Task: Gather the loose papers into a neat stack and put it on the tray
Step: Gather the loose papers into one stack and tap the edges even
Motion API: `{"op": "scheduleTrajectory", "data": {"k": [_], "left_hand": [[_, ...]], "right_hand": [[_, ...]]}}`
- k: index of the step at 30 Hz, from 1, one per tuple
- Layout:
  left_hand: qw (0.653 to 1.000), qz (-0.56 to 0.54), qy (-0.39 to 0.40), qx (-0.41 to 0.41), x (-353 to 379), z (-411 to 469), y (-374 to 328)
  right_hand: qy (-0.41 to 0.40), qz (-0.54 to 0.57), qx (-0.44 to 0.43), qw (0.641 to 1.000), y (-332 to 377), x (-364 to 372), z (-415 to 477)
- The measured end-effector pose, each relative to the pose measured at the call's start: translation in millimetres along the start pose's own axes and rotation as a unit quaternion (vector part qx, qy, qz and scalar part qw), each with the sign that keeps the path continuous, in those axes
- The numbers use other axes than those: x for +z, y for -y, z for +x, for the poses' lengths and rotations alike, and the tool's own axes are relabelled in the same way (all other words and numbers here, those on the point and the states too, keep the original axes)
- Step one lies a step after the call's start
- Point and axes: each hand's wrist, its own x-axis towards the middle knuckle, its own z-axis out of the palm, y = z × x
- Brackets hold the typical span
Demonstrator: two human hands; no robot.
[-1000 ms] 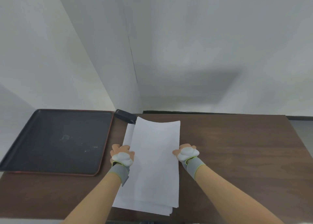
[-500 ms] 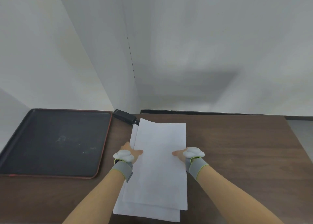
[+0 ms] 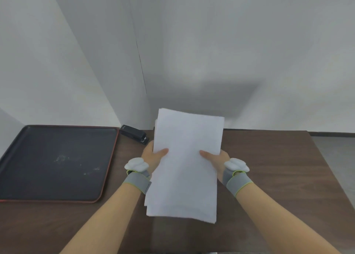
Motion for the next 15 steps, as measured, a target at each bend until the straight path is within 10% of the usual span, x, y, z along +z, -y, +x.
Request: {"op": "scheduleTrajectory", "data": {"k": [15], "left_hand": [[0.983,-0.113,0.064,0.128,3.7,-33.9,-46.1]], "right_hand": [[0.16,-0.009,-0.208,0.965,64.7,-41.5,-36.1]]}}
